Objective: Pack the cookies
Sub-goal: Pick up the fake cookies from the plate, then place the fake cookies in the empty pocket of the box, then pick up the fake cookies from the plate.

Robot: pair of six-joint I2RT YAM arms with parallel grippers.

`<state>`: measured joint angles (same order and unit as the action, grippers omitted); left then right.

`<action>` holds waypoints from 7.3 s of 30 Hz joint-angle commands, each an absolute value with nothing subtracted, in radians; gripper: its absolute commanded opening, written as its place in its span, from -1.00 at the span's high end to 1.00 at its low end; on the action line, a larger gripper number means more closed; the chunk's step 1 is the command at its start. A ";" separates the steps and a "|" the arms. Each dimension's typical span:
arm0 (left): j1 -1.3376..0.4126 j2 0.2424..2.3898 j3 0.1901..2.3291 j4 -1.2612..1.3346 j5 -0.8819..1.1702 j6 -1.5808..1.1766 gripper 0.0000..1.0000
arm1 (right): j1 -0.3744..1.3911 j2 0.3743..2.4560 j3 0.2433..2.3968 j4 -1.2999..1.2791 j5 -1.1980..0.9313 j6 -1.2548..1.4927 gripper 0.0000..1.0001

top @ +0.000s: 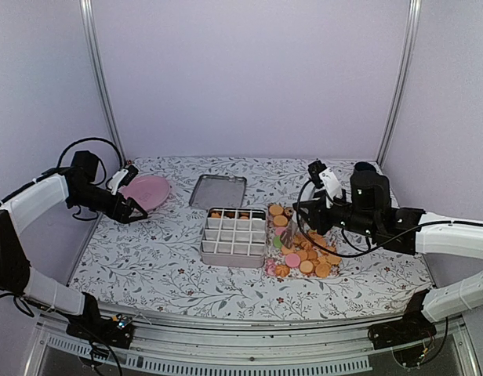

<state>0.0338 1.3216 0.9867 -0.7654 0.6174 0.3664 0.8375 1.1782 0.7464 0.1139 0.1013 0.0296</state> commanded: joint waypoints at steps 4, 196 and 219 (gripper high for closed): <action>0.040 1.323 0.989 -0.754 0.623 0.364 -0.72 | 0.838 1.143 0.687 0.096 0.089 0.110 0.19; -0.027 1.302 0.983 -0.699 0.543 0.357 -0.73 | 0.709 1.197 0.759 0.041 0.103 -0.048 0.25; -0.028 1.300 0.979 -0.699 0.543 0.361 -0.73 | 0.718 1.178 0.743 0.012 0.098 -0.021 0.79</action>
